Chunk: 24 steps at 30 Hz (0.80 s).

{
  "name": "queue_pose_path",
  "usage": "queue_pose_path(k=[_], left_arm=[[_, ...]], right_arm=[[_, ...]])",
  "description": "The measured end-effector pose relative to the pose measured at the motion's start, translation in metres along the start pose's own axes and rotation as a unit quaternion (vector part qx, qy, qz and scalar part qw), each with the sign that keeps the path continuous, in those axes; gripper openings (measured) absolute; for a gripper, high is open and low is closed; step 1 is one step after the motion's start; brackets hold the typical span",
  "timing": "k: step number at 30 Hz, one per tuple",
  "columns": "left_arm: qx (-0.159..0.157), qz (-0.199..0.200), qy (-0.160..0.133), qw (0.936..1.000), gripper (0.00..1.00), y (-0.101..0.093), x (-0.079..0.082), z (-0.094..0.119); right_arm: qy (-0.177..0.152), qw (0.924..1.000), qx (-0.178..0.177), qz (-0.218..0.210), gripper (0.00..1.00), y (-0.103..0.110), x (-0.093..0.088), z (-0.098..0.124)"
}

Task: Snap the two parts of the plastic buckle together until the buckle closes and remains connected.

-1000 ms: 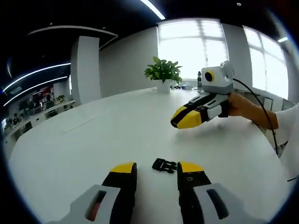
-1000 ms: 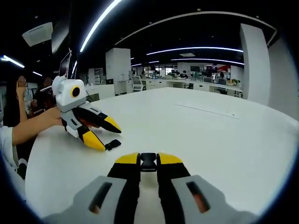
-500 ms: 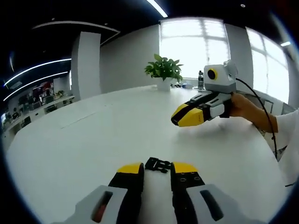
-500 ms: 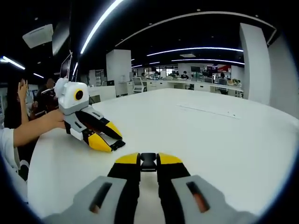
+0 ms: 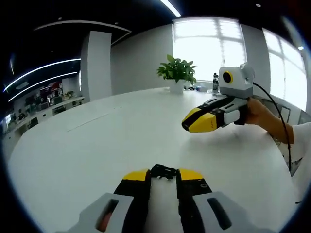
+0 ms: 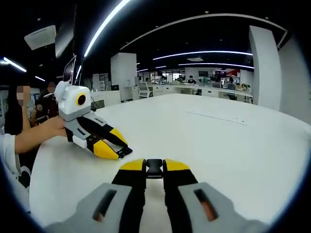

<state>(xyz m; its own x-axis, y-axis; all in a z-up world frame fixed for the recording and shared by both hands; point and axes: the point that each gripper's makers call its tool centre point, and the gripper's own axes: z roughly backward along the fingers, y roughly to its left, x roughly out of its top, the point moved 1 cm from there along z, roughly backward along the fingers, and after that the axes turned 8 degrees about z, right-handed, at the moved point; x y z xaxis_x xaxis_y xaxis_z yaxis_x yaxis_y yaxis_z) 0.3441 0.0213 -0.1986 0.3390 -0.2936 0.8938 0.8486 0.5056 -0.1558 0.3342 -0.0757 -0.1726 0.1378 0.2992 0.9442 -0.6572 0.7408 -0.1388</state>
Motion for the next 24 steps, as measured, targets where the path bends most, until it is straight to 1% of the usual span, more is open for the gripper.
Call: queue_pose_path(k=[5,7,9,12,14,16,19,24], left_arm=[[0.024,0.018,-0.020,0.9994,0.21,-0.002,0.007,0.007],[0.038,0.016,-0.022,0.9989,0.21,-0.001,0.006,0.009],[0.067,0.027,-0.018,0.9972,0.21,0.005,0.003,0.013],[0.091,0.032,-0.017,0.9952,0.21,0.011,0.000,0.017],[0.098,0.025,-0.024,0.9945,0.21,0.012,-0.002,0.022],[0.110,0.032,-0.029,0.9930,0.20,0.014,-0.002,0.027],[0.126,0.032,-0.034,0.9909,0.20,0.018,-0.002,0.035],[0.148,0.041,-0.032,0.9876,0.20,0.022,-0.006,0.044]], right_arm=[[0.001,1.0000,0.001,0.001,0.13,-0.003,0.000,-0.002],[0.002,1.0000,0.001,0.001,0.13,-0.005,-0.001,-0.003],[0.002,1.0000,0.001,-0.001,0.13,-0.006,-0.001,-0.004],[0.005,1.0000,0.001,0.001,0.13,-0.007,-0.002,-0.005],[0.007,1.0000,0.003,0.002,0.13,-0.006,-0.003,-0.005],[0.008,1.0000,0.004,0.002,0.13,-0.006,-0.003,-0.004],[0.008,0.9999,0.006,0.003,0.13,-0.005,-0.003,-0.005],[0.011,0.9998,0.013,0.007,0.13,-0.003,-0.005,-0.006]])
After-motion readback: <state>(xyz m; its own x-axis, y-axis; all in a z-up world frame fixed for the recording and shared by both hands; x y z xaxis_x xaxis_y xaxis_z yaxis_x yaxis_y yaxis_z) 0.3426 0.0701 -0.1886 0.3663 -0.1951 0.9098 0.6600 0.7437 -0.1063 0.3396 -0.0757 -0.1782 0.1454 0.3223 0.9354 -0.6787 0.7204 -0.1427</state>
